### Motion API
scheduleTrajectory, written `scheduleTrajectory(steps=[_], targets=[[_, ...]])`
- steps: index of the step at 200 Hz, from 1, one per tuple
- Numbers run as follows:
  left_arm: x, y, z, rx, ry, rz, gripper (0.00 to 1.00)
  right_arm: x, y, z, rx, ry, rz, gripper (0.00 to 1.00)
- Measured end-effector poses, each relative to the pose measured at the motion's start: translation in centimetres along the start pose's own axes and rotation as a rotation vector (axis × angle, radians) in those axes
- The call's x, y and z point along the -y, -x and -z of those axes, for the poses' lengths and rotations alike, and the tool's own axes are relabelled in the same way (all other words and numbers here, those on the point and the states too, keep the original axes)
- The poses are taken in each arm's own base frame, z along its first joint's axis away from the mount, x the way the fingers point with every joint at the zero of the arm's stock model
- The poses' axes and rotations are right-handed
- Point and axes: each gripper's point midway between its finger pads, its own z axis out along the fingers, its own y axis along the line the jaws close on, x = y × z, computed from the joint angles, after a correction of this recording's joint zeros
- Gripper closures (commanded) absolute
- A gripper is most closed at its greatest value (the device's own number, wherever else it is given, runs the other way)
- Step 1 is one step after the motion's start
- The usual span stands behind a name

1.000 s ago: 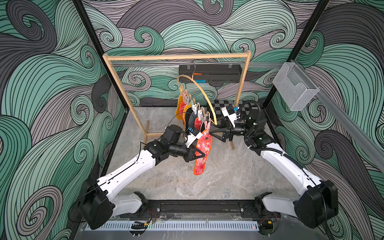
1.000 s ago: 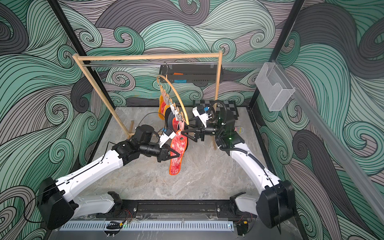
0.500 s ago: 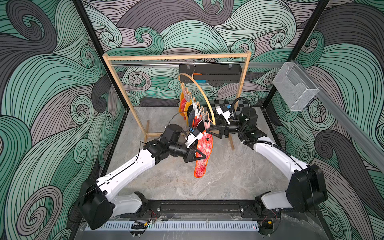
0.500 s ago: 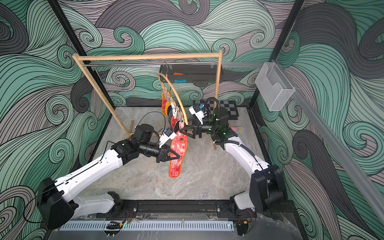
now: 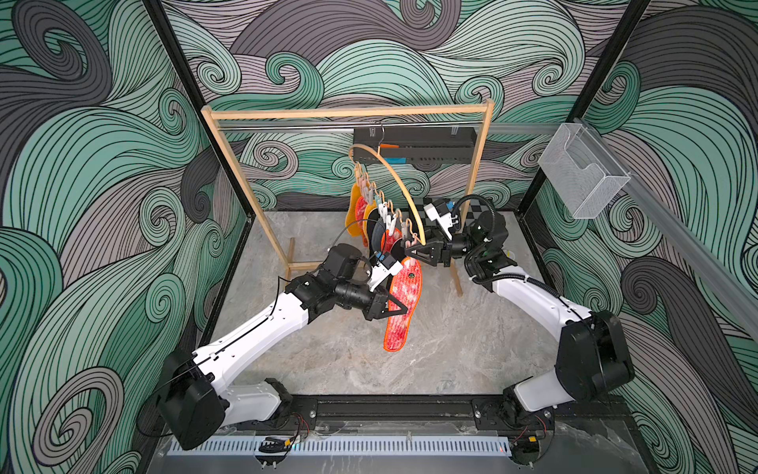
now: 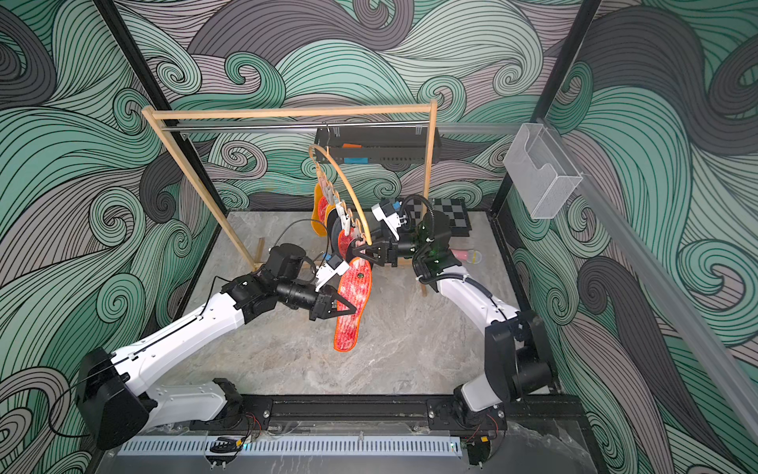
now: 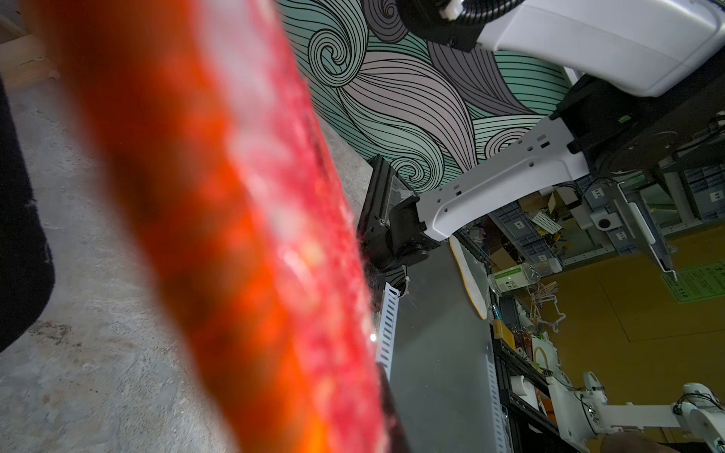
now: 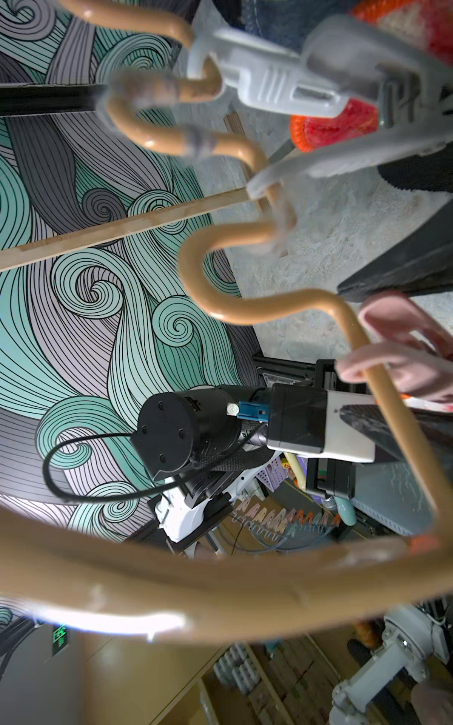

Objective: Take the shoe insoles off the hanger
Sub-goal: Open the clamp at the hanger.

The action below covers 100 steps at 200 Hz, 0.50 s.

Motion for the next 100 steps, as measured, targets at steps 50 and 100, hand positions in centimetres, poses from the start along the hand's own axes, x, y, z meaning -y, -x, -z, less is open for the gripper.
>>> scheduleTrajectory(steps=[50, 100], targets=[[-0.15, 0.03, 0.06, 0.001, 0.003, 0.004, 0.94, -0.32, 0.58, -0.10, 0.014, 0.029, 0.003, 0.73], [-0.41, -0.06, 0.00, -0.003, 0.006, 0.011, 0.94, -0.67, 0.89, -0.09, 0.020, 0.041, 0.017, 0.96]])
